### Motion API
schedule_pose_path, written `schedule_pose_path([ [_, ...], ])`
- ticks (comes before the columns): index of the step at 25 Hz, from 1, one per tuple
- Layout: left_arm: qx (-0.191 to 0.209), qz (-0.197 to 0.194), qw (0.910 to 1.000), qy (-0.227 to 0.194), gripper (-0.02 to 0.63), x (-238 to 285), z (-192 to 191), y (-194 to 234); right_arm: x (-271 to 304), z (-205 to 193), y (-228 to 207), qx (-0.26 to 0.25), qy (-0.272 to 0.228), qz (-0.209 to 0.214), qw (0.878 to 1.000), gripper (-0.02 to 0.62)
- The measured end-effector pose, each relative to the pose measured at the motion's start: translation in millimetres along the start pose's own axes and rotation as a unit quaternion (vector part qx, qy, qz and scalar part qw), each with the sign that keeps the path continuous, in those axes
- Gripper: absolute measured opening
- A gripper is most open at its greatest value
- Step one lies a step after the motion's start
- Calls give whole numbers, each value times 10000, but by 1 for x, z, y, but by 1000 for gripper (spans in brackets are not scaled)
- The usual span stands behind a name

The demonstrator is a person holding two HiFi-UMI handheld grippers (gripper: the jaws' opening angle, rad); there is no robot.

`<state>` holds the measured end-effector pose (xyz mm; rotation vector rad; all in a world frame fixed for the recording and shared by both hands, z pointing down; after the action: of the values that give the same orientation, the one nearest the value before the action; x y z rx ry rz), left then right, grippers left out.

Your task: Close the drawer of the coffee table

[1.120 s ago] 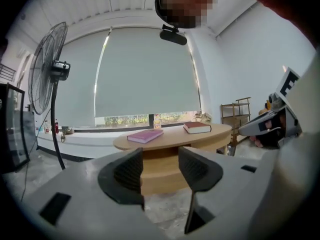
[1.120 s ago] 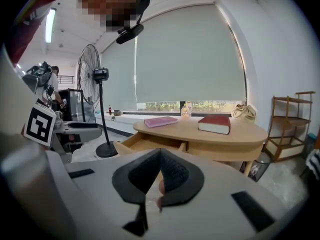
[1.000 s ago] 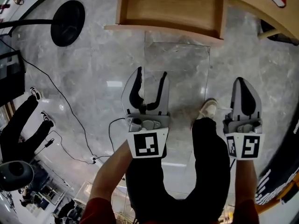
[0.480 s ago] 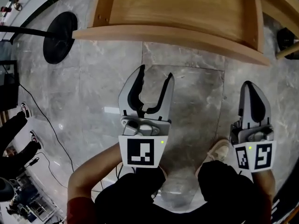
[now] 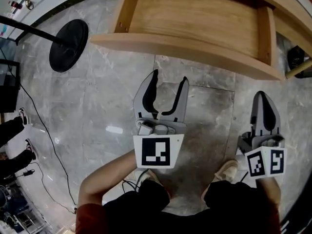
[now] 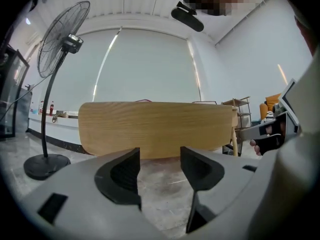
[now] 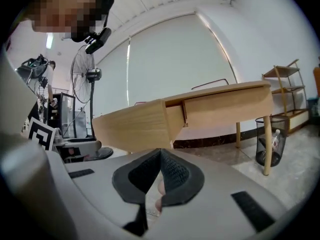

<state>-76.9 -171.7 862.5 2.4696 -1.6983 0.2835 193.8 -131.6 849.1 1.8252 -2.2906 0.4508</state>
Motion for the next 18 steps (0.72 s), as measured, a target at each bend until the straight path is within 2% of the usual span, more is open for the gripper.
schedule_pose_path([
  [9, 10, 122, 9999, -4, 241, 1, -3, -1, -3, 1, 4, -25, -40, -29, 10000, -3],
  [18, 126, 120, 9998, -34, 250, 26, 8, -5, -1, 1, 0, -212, -47, -94, 9997, -3],
])
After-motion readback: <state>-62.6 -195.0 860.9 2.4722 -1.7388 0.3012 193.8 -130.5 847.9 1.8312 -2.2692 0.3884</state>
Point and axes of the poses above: the fingertips, and each gripper's own axes: x forward along the fingers, y to its left, z out of its top, the point moved 10 cm from there along -x, backward along the fingers, and after that the axes turned 8 degrees about y, right-handed, at the moved point
